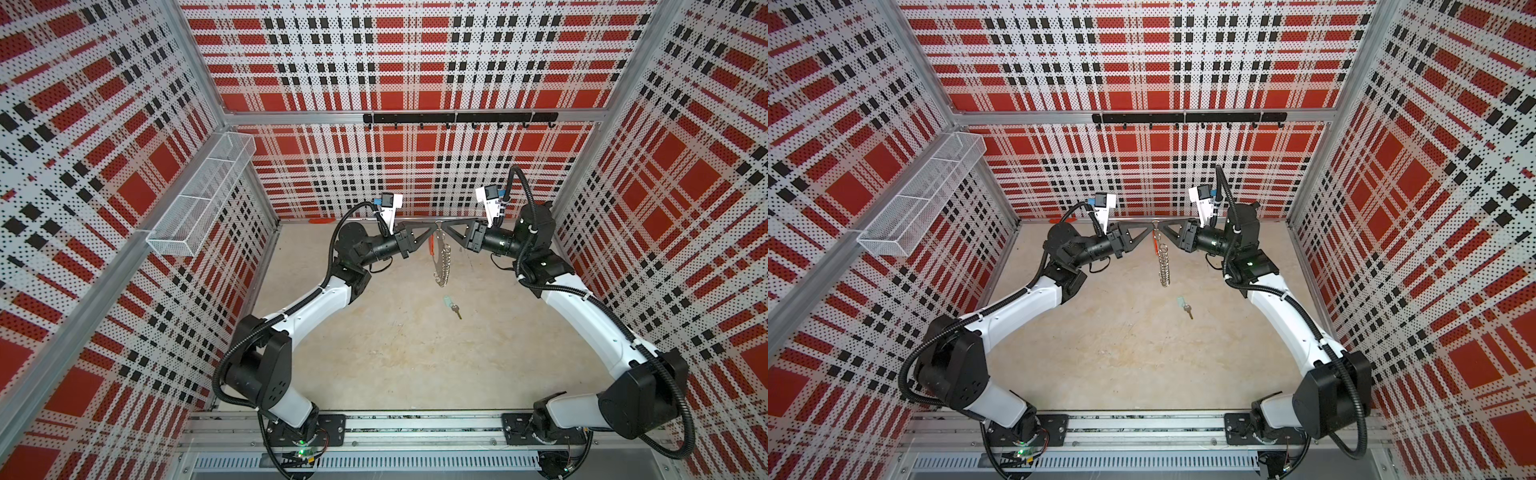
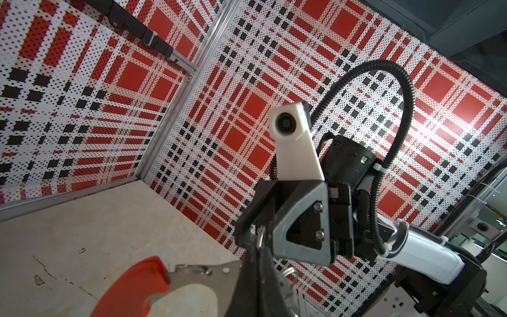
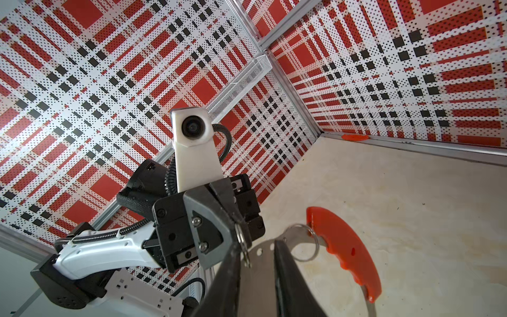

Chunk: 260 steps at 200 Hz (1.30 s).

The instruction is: Put the keys on the keyring

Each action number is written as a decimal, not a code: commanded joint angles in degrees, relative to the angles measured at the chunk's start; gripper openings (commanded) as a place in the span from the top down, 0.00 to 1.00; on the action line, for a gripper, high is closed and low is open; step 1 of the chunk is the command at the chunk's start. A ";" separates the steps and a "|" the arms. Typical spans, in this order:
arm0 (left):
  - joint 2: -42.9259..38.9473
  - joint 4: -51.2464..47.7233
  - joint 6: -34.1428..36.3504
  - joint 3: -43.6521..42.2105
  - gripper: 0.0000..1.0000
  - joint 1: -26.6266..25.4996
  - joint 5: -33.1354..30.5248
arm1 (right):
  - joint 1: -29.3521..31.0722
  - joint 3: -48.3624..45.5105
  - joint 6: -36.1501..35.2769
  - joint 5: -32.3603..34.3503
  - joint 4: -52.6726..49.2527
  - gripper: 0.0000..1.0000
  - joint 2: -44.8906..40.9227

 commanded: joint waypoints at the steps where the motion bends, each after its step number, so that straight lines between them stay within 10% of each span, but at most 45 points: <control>1: 0.27 2.92 -0.07 2.10 1.00 -0.06 0.33 | -0.23 0.42 1.34 -1.90 3.44 0.76 0.72; 78: 0.14 2.98 -0.76 2.30 1.00 0.17 -0.66 | -0.15 -1.06 5.29 -3.24 9.40 1.00 1.22; 120: -2.48 6.94 -3.41 -2.08 0.54 0.82 -8.27 | -0.11 -5.73 14.42 0.66 27.59 1.00 2.48; 167: -6.59 10.59 -4.77 -7.70 0.61 2.27 -14.61 | 0.21 -12.41 26.73 7.92 56.83 1.00 5.32; 260: -0.88 17.73 -10.02 -3.01 0.59 1.15 -7.77 | 2.45 -10.56 33.72 9.24 68.86 1.00 10.24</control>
